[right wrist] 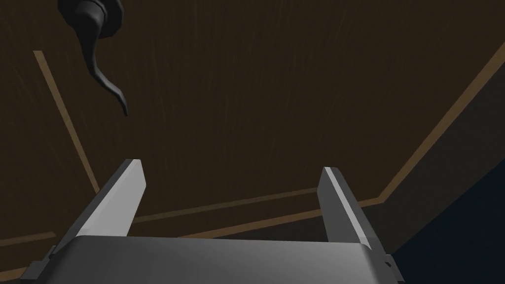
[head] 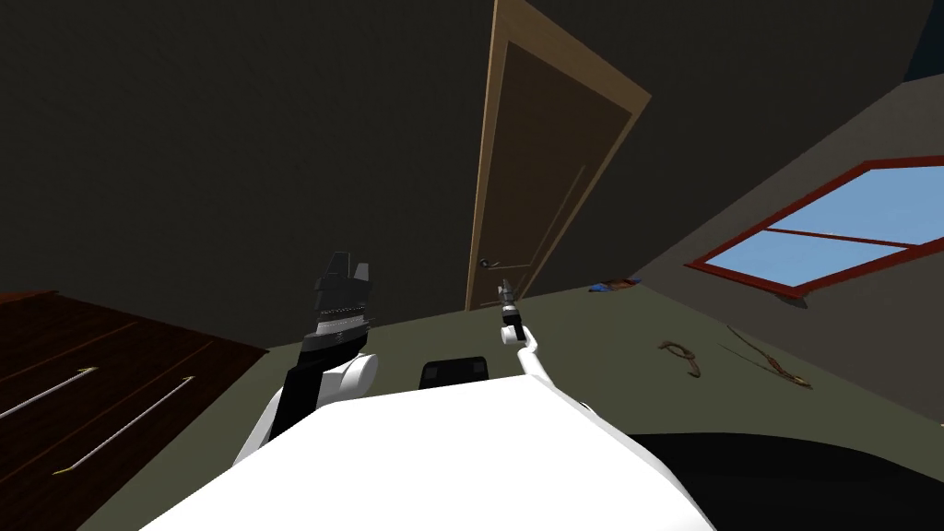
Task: Pull the door open
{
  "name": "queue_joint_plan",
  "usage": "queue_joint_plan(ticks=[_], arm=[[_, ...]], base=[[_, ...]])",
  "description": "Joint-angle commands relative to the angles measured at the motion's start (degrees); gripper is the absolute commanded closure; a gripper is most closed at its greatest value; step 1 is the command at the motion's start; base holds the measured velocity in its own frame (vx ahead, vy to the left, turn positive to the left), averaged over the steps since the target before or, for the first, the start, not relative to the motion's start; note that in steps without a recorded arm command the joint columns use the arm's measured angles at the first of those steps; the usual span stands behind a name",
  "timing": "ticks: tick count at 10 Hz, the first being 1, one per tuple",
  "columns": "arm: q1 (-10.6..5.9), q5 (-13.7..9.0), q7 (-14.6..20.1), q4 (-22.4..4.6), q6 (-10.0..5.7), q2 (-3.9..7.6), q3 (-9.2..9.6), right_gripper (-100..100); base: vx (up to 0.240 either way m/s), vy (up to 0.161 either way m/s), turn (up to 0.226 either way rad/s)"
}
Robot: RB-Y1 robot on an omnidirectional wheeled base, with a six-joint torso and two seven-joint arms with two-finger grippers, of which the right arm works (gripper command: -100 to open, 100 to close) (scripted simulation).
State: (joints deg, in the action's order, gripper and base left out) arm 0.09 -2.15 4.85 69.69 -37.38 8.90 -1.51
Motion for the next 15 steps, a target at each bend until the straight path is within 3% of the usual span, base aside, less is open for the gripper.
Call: queue_joint_plan(ticks=[1, 3, 4, 9, 10, 15], arm=[[-1.14, -0.09, -0.06, -2.86, -0.24, 0.38, -0.21, -100], [-3.21, -0.24, -0.23, -7.43, -0.50, 0.90, -0.58, -100], [-3.21, -0.24, -0.23, -7.47, -0.50, 0.90, -0.58, -100], [-8.06, -0.57, -0.63, -17.87, -1.12, 2.09, -1.43, -100], [-8.06, -0.57, -0.63, -18.25, -1.12, 2.09, -1.43, -100], [-11.94, -0.83, -0.95, -26.87, -1.61, 3.00, -2.11, -100]], base=[[0.040, -0.043, 0.114], [0.063, -0.075, 0.160], [0.049, -0.063, 0.047], [0.056, -0.075, 0.130], [0.040, -0.058, 0.044], [0.045, -0.062, 0.110]])
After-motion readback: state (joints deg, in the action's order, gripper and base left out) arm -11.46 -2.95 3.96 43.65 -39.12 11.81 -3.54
